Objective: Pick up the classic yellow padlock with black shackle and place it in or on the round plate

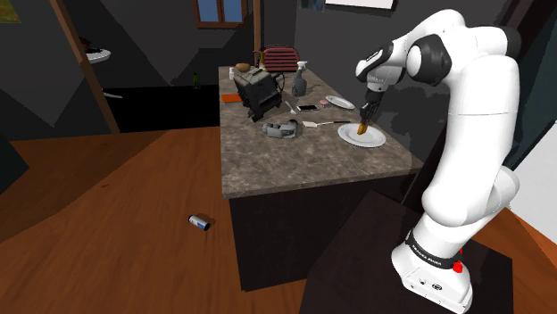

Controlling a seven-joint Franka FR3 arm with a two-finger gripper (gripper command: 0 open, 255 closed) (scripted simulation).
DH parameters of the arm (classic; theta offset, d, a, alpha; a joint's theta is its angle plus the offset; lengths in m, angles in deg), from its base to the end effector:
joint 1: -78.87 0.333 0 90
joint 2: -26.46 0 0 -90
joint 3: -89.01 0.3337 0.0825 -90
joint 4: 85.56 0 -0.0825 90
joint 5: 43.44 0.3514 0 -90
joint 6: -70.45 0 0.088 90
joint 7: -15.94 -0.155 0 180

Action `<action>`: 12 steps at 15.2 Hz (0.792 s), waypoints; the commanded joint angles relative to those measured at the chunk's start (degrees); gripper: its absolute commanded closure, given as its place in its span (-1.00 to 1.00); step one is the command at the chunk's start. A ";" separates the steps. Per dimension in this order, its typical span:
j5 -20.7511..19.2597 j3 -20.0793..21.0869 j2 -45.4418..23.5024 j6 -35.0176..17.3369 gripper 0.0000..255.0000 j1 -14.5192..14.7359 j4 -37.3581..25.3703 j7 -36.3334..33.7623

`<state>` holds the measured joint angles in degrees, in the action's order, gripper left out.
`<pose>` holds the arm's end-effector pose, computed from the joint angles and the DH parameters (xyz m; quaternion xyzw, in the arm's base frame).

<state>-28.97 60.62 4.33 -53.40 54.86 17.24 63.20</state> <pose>0.4134 -0.4678 0.3457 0.9950 -0.0966 0.0237 0.0032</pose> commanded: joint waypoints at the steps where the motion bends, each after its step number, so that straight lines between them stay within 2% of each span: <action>1: 0.22 0.12 -0.26 -0.77 1.00 0.00 0.52 0.11; 8: 0.22 0.12 -0.26 -0.76 1.00 0.00 0.51 0.11; 9: 0.22 0.12 -0.26 -0.76 -1.00 0.00 0.51 0.11; 12: 0.22 0.12 -0.26 -0.76 -1.00 0.00 0.51 0.11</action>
<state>-28.75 60.74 4.07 -54.16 54.87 17.74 63.31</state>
